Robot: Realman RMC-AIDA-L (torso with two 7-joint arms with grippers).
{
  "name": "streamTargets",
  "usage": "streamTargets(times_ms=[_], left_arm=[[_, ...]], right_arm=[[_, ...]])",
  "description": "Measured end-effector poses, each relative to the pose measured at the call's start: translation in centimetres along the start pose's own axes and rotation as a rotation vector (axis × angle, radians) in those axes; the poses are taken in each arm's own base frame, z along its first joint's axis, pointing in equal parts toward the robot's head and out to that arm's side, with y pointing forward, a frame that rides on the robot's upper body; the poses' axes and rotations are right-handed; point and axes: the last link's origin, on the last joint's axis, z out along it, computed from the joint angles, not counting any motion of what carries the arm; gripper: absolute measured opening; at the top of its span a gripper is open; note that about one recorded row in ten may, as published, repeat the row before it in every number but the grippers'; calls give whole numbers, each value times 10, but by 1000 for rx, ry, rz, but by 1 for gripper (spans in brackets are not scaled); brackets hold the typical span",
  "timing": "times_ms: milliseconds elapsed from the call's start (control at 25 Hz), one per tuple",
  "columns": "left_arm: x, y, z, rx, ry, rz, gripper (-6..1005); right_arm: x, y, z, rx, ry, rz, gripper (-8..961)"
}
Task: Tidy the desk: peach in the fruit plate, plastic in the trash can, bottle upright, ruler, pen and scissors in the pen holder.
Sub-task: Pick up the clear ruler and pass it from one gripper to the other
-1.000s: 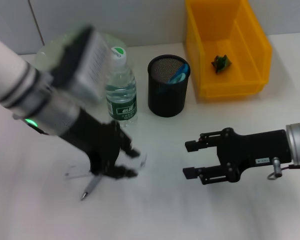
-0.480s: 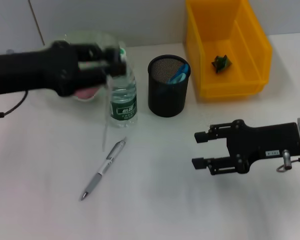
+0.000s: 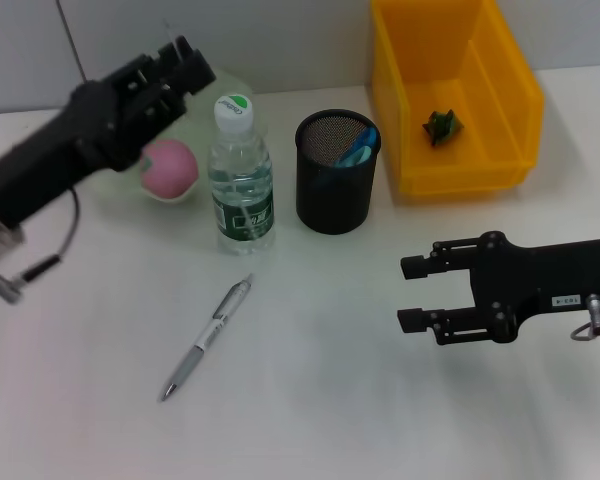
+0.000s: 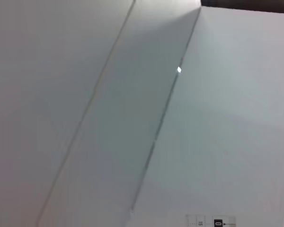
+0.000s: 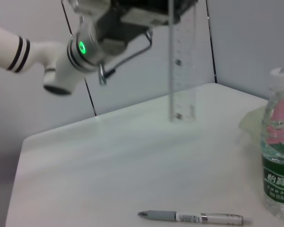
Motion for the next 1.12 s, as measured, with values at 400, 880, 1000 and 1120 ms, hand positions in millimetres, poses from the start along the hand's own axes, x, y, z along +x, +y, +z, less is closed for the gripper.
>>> streamTargets(times_ms=[400,880,1000,1120], left_arm=[[-52,15,9,174,100,153,388],[-90,51,20,403,140,324,387],[-96,54,23,420,122,328,387],[-99,57,27,436,106,342,387]], right_arm=[[-4,1,-5,8,-36,-13,633],[12,18,16,36,-212,-89,612],[21,24,17,95,-279,-144,606],[30,25,21,182,-335,-188,601]])
